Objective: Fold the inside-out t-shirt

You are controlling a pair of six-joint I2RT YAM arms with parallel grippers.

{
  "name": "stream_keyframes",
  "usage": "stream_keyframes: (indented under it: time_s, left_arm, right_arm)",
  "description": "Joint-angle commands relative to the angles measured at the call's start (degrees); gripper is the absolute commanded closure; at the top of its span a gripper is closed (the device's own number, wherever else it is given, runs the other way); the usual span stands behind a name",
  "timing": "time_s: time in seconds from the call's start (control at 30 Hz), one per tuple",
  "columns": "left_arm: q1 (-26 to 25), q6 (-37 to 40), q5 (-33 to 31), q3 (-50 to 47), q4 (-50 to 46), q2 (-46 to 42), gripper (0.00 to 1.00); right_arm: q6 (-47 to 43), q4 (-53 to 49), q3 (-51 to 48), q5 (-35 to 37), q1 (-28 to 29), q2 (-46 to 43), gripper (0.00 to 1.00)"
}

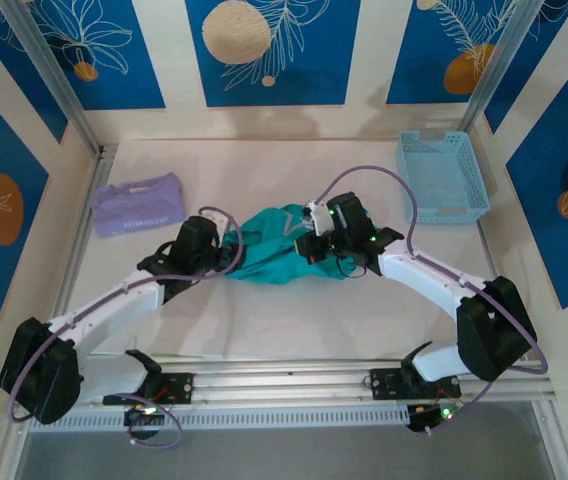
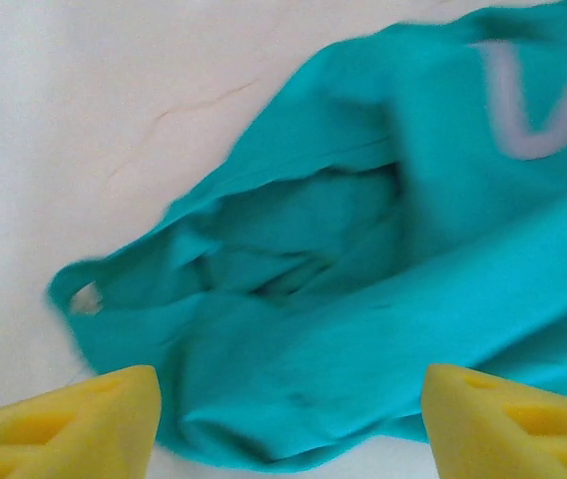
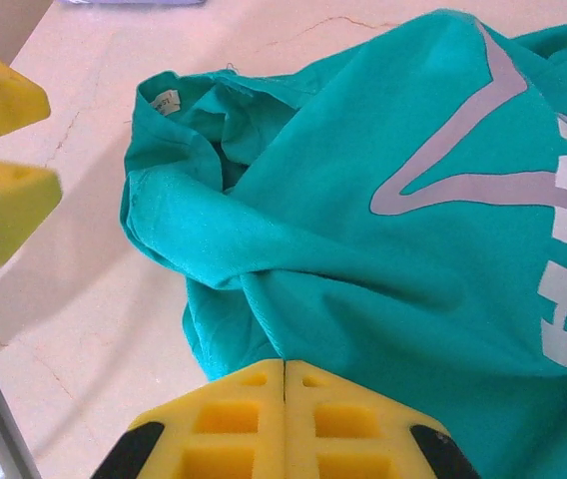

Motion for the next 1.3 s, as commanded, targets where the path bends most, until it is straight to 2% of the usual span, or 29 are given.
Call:
stream_keyframes:
  time_s: [0.0,0.17,0.33,0.4,0.5,0.6,0.7,0.83,1.0,1.2,1.27]
  left_arm:
    - [-1.9,6.6,6.6,2.2,4.1,3.2,0.29]
    - [-2.6,10.1,11.0,7.4,2.8,11.9,0.28]
    - [-2.7,10.5,10.8,10.7,3.6,17.9,0.31]
    - [-2.7,10.1,9.5,12.0,3.6,20.0,0.42]
    - [-2.4,9.8,9.8,14.3,3.2,23.1,0.67]
    - [-2.1,9.0,10.7,16.7,2.1,24.3,1.00]
    - [-1.5,6.7,13.3,19.2,0.7,21.0,1.00]
    - [-0.9,-0.4,20.2,21.0,2.2,11.0,1.00]
    - [0.2,-5.3,24.6,21.6,4.1,4.5,1.00]
    - [0.6,-7.7,29.9,21.6,5.0,5.1,1.00]
    - [0.6,-7.8,30.3,21.1,5.3,5.6,1.00]
  right_arm:
    - [-0.5,-1.3,0.4,-2.3,-0.5,-0.4,1.00]
    - [-0.8,-2.1,0.2,-2.0,-1.1,-1.3,1.00]
    - [-0.9,-2.5,-0.8,-1.5,-1.3,-2.5,1.00]
    - [-1.1,-2.7,-1.2,-0.9,-1.4,-3.1,1.00]
    - [-1.8,-3.1,-1.9,0.2,-1.8,-4.2,1.00]
    - [-3.1,-3.9,-1.6,1.8,-2.5,-6.1,1.00]
    - [-7.7,-7.6,1.1,7.4,-2.5,-9.1,1.00]
    - [-13.2,-11.7,5.3,14.6,-3.1,-15.8,1.00]
    - [-15.2,-11.0,4.6,17.0,-3.5,-22.2,1.00]
    - [-10.6,-13.6,5.3,23.8,-3.2,-17.9,1.00]
    - [-7.5,-16.7,6.0,27.6,-3.1,-15.3,0.96]
